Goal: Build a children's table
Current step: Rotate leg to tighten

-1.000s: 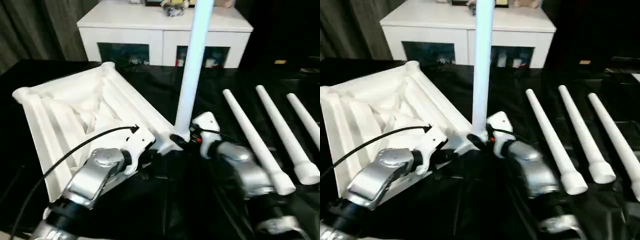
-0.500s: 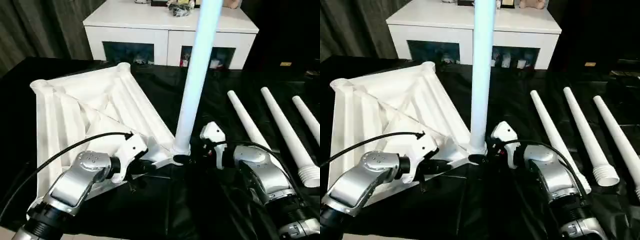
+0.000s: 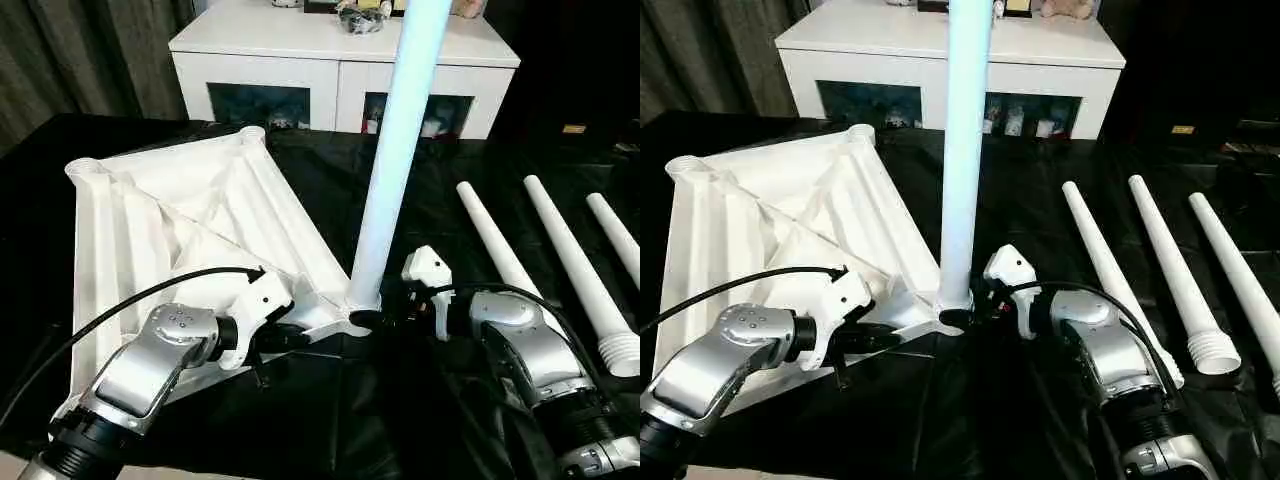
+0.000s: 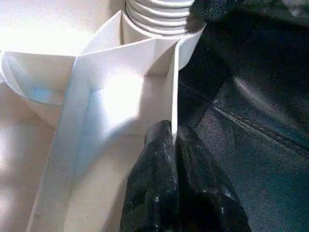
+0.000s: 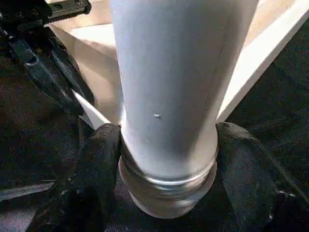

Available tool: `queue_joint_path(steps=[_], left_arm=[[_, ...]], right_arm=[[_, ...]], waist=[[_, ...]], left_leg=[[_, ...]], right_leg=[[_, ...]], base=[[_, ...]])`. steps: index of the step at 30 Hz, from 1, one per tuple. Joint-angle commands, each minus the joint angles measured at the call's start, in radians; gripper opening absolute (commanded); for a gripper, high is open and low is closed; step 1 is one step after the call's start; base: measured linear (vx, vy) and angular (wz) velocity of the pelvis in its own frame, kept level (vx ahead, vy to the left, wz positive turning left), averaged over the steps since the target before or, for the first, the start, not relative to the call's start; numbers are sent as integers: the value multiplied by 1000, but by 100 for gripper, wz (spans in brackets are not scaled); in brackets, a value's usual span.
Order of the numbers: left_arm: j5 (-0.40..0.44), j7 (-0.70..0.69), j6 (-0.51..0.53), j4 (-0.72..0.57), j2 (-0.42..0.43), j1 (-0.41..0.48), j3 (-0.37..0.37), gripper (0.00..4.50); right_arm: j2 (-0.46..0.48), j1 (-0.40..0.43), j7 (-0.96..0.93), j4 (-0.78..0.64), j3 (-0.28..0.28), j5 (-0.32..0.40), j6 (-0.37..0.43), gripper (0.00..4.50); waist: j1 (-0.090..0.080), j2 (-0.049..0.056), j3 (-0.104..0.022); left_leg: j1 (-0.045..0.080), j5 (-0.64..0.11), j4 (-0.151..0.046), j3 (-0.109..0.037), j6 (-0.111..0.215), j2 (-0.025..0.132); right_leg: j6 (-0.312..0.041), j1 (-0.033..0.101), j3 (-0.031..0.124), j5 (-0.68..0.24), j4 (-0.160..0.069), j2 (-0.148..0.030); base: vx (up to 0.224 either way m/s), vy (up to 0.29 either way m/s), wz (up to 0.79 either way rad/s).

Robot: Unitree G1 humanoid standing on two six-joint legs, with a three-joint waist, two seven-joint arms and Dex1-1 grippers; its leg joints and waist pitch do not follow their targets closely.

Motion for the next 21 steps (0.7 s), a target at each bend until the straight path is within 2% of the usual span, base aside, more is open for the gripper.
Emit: queue_joint_path(steps=[1,5,8,10,12,13,14,15,16,17,18,19,21], left_arm=[[-7,-21,18,4,5,13,-24,0],[-8,-19,16,7,7,12,-26,0],[3,17,9,39,-20,3,-19,0],[21,78,14,84,-60,-17,-8,0],[37,159,37,140,-119,-47,10,0],[37,159,37,140,-119,-47,10,0],[55,240,51,196,-173,-80,28,0],[66,314,43,248,-223,-108,49,0],[67,330,40,260,-235,-114,55,0],[70,409,15,322,-295,-150,81,0],[70,409,15,322,-295,-150,81,0],[74,457,-15,375,-340,-178,96,0],[75,474,-38,407,-365,-195,99,0]], right_arm=[[-1,-9,21,17,19,-7,-2,269],[11,-3,0,24,15,-9,-7,267],[63,-5,-129,78,-8,-38,-6,266],[108,-5,-244,112,-27,-62,-6,266],[170,-8,-399,141,-55,-83,19,266],[170,-8,-399,141,-55,-83,19,266],[225,-13,-533,163,-81,-100,44,266],[275,-22,-645,183,-109,-103,61,266],[286,-24,-668,188,-116,-101,65,266],[343,-38,-788,214,-143,-103,76,266],[343,-38,-788,214,-143,-103,76,266],[382,-55,-871,241,-151,-117,68,266],[401,-69,-910,261,-146,-134,57,266]], waist=[[1,-7,-54],[1,-8,-54],[-2,-8,-51],[-9,-10,-45],[-17,-10,-39],[-17,-10,-39],[-24,-9,-39],[-26,-9,-39],[-26,-5,-41],[-29,-5,-41],[-29,-6,-43],[-30,-3,-43],[-32,-3,-41]], left_leg=[[0,-202,-73,-7,55,40],[0,-186,-71,-6,61,40],[-1,-210,-74,-6,50,39],[-3,-269,-79,-9,24,36],[10,-352,-82,-11,-12,34],[10,-352,-82,-11,-12,34],[8,-385,-84,-17,-22,33],[13,-399,-83,-18,-27,30],[17,-410,-80,-21,-32,27],[16,-414,-82,-20,-32,28],[15,-419,-83,-23,-32,27],[14,-424,-86,-24,-33,29],[18,-455,-88,-25,-31,28]], right_leg=[[-240,50,39,-209,-53,-44],[-246,50,38,-194,-51,-44],[-238,48,37,-238,-56,-44],[-206,46,36,-340,-65,-45],[-157,33,37,-480,-81,-45],[-157,33,37,-480,-81,-45],[-123,33,34,-542,-88,-47],[-105,27,32,-577,-95,-47],[-91,24,28,-600,-101,-47],[-90,24,30,-595,-103,-46],[-80,25,25,-583,-102,-43],[-80,25,25,-573,-102,-44],[-68,23,19,-578,-109,-42]], base=[[0,0,0],[0,0,0],[0,0,0],[0,0,0],[0,0,0],[0,0,0],[0,0,0],[0,0,0],[0,0,0],[0,0,0],[0,0,0],[0,0,0],[0,0,0]])
